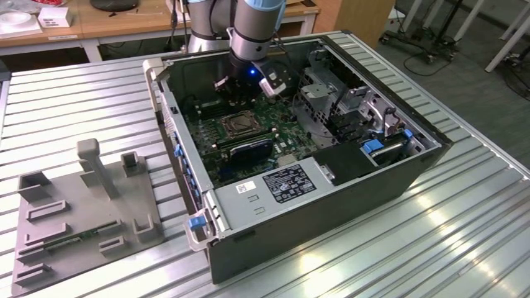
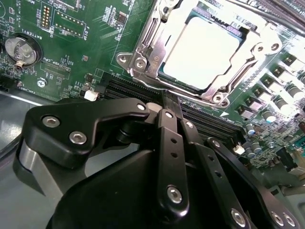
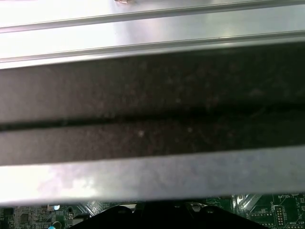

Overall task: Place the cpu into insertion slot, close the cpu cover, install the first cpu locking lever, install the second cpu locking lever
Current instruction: 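Install the first cpu locking lever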

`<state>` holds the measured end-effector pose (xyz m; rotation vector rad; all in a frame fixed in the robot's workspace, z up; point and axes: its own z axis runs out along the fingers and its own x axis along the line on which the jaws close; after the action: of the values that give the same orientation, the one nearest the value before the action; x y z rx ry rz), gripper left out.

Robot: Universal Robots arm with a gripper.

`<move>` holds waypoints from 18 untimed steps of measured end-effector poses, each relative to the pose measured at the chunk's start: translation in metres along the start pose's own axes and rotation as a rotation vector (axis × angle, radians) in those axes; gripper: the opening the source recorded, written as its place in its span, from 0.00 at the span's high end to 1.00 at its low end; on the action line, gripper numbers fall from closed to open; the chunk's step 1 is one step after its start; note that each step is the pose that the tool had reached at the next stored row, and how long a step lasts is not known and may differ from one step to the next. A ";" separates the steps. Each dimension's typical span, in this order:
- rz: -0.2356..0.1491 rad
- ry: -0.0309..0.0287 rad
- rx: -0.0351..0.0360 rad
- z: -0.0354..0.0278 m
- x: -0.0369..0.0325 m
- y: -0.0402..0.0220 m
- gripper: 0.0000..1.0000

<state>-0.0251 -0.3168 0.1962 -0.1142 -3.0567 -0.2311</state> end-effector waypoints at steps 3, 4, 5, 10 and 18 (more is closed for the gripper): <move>0.000 -0.0001 0.0000 0.0003 0.0000 0.0000 0.89; 0.000 -0.0001 -0.0002 0.0004 0.0000 0.0000 0.89; 0.000 -0.0001 -0.0001 0.0005 -0.0001 -0.0001 0.89; 0.000 0.0000 -0.0004 0.0010 -0.0001 -0.0001 0.89; 0.000 -0.0001 -0.0004 0.0011 -0.0001 -0.0001 0.89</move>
<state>-0.0251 -0.3168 0.1951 -0.1141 -3.0568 -0.2318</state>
